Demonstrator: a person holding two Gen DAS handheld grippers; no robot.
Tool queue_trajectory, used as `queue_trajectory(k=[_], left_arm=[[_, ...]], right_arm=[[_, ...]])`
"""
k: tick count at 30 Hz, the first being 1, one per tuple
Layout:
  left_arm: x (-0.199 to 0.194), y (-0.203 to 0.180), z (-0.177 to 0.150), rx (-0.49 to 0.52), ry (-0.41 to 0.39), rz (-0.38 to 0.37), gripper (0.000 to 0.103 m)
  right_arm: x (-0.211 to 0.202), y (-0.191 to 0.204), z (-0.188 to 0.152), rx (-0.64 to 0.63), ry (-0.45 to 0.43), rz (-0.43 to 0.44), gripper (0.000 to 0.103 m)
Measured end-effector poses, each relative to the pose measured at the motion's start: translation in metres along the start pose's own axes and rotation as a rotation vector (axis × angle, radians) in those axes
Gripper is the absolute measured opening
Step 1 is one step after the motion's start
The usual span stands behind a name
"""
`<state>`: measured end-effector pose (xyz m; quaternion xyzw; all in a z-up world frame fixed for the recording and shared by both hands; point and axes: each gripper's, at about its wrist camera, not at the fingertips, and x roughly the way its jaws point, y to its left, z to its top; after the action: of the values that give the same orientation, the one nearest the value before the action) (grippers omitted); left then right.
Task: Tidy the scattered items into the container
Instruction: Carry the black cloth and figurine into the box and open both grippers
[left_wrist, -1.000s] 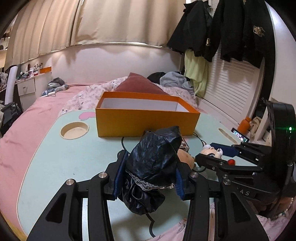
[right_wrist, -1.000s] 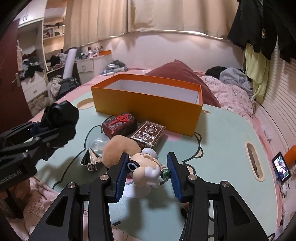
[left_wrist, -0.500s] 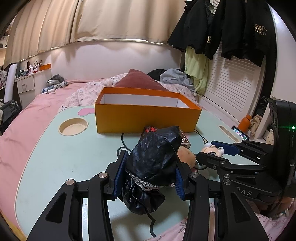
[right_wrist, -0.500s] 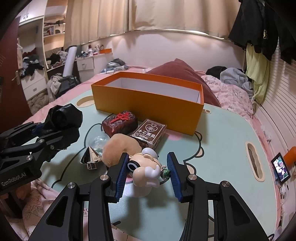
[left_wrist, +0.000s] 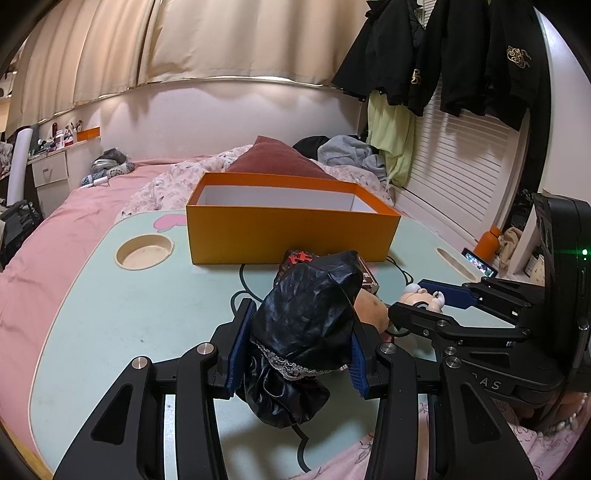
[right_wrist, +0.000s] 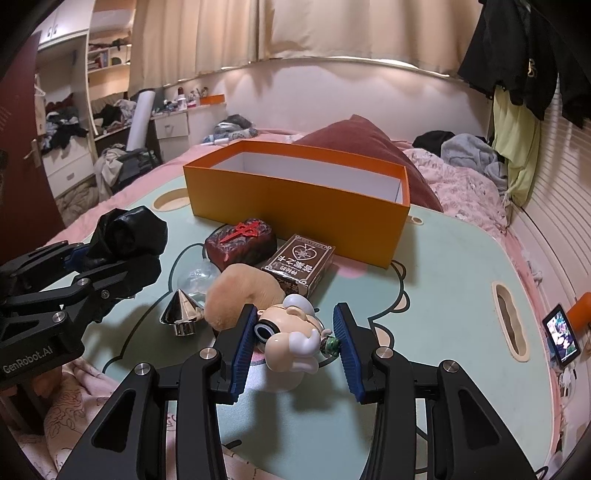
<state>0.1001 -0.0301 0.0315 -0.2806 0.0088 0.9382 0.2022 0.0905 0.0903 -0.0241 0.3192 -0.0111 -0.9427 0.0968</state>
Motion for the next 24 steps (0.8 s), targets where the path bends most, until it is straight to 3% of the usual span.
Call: queue_trajectory(k=[12, 18, 24], left_arm=[[0.001, 0.001, 0.000, 0.000, 0.004, -0.002, 0.046], [-0.002, 0.005, 0.002, -0.009, -0.002, -0.008, 0.046], [-0.006, 0.014, 0.014, -0.026, -0.021, -0.013, 0.046]], right_arm=[[0.006, 0.002, 0.007, -0.027, 0.022, 0.019, 0.041], [0.007, 0.015, 0.043, -0.141, -0.014, 0.024, 0.041], [0.008, 0.008, 0.080, -0.118, -0.081, 0.067, 0.041]])
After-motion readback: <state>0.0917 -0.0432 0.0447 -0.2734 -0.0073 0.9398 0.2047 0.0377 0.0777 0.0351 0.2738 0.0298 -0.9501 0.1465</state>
